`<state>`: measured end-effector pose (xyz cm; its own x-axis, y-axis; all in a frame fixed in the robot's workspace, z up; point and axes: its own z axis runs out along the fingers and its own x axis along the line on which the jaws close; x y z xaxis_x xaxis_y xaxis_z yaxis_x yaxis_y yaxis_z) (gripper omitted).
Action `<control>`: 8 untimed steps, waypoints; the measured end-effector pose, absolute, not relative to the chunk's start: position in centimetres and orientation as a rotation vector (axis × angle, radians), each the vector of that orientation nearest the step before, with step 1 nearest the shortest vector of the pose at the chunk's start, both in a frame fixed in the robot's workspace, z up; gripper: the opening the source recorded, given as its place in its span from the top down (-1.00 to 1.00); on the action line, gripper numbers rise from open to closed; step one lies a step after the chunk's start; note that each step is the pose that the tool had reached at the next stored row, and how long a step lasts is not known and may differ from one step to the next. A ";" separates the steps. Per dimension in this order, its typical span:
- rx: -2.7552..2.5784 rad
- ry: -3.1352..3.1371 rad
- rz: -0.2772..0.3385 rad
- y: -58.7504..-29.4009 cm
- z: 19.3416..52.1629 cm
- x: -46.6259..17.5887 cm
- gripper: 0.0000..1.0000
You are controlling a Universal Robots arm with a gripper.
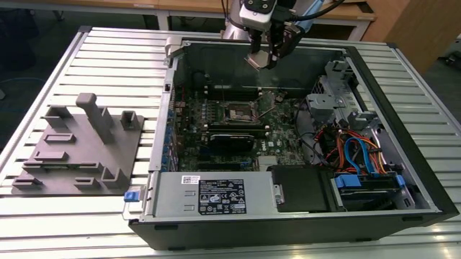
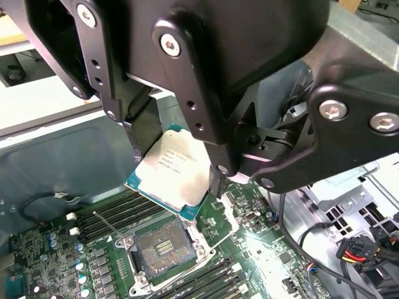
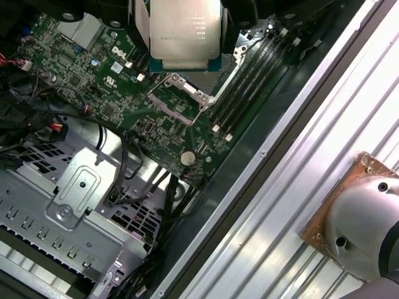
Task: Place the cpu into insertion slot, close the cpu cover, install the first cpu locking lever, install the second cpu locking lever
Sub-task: 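Place the cpu into insertion slot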
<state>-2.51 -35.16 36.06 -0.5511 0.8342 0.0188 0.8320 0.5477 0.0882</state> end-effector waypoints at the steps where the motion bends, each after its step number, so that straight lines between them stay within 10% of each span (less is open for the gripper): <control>1: 1.485 2.736 0.135 -35.2 36.1 -2.5 -0.08; 8: 1.625 2.650 0.132 -35.2 36.0 -2.5 -0.08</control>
<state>-2.52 -35.15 36.01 -0.4545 0.8906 0.0187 0.8880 0.4513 0.0882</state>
